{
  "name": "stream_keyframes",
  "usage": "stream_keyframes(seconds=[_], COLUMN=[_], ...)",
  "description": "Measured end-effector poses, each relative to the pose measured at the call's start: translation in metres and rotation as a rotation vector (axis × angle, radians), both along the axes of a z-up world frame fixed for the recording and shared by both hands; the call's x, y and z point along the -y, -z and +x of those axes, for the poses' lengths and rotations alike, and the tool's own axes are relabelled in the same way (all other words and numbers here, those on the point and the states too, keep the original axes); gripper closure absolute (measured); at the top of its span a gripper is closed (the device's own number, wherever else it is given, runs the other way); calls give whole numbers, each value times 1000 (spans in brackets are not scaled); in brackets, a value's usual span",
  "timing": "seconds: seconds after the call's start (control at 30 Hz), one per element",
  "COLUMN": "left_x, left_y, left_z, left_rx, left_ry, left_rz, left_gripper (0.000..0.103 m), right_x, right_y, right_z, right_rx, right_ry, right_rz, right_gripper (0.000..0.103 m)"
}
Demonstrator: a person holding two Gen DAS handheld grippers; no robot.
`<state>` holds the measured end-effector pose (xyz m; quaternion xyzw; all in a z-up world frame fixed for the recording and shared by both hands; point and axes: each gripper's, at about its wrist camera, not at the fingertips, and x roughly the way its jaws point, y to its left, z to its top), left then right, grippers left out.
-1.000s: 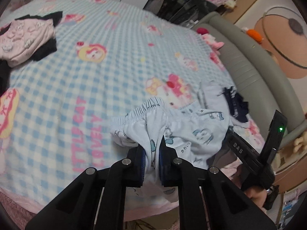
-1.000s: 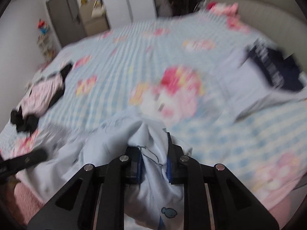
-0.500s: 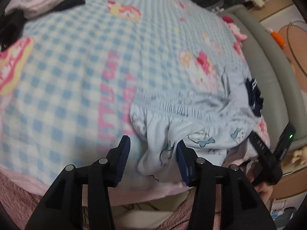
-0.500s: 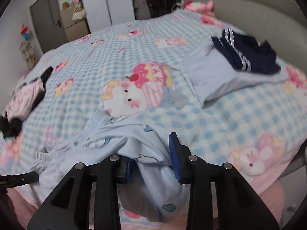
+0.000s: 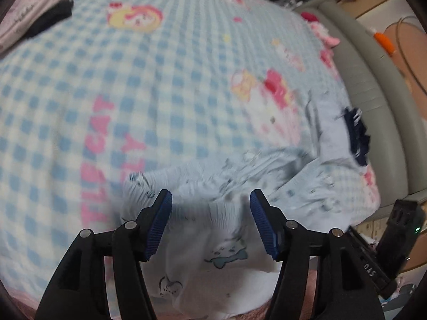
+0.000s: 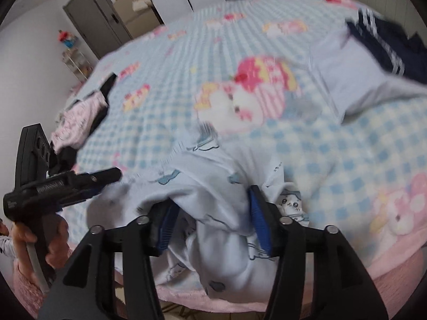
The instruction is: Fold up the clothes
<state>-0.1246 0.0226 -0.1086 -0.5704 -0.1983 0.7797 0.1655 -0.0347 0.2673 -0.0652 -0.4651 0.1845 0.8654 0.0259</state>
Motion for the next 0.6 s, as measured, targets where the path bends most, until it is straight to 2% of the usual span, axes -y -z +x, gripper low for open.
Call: stream_keyframes(seconds=[0.03, 0.1, 0.13, 0.17, 0.2, 0.23, 0.33, 0.37, 0.4, 0.5, 0.6], left_x=[-4, -8, -8, -7, -6, -3, 7, 11, 14, 21, 28], left_y=[7, 17, 19, 19, 19, 18, 3, -3, -12, -70, -127], left_z=[6, 17, 22, 27, 31, 34, 29, 26, 23, 16, 8], left_rx=[13, 23, 20, 12, 4, -5, -47, -63, -86, -228, -369], left_ry=[6, 23, 32, 34, 33, 24, -11, -23, -34, -53, -72], left_rz=[-17, -43, -54, -59, -63, -61, -58, -57, -56, -51, -45], left_gripper=[49, 68, 72, 80, 85, 87, 91, 91, 92, 92, 93], right_x=[1, 4, 4, 3, 0, -2, -7, -9, -11, -11, -6], right_y=[7, 20, 26, 30, 31, 32, 24, 19, 11, -28, -86], right_z=[-2, -2, -1, 0, 1, 3, 0, -3, -8, -29, -39], right_rx=[26, 72, 86, 89, 79, 68, 38, 22, 4, -76, -225], right_ry=[-4, -18, -26, -27, -18, -8, 4, 9, 12, 5, -20], right_rz=[13, 60, 66, 55, 38, 21, 6, 0, -5, 20, 58], right_gripper=[42, 40, 40, 40, 44, 58, 74, 76, 79, 84, 84])
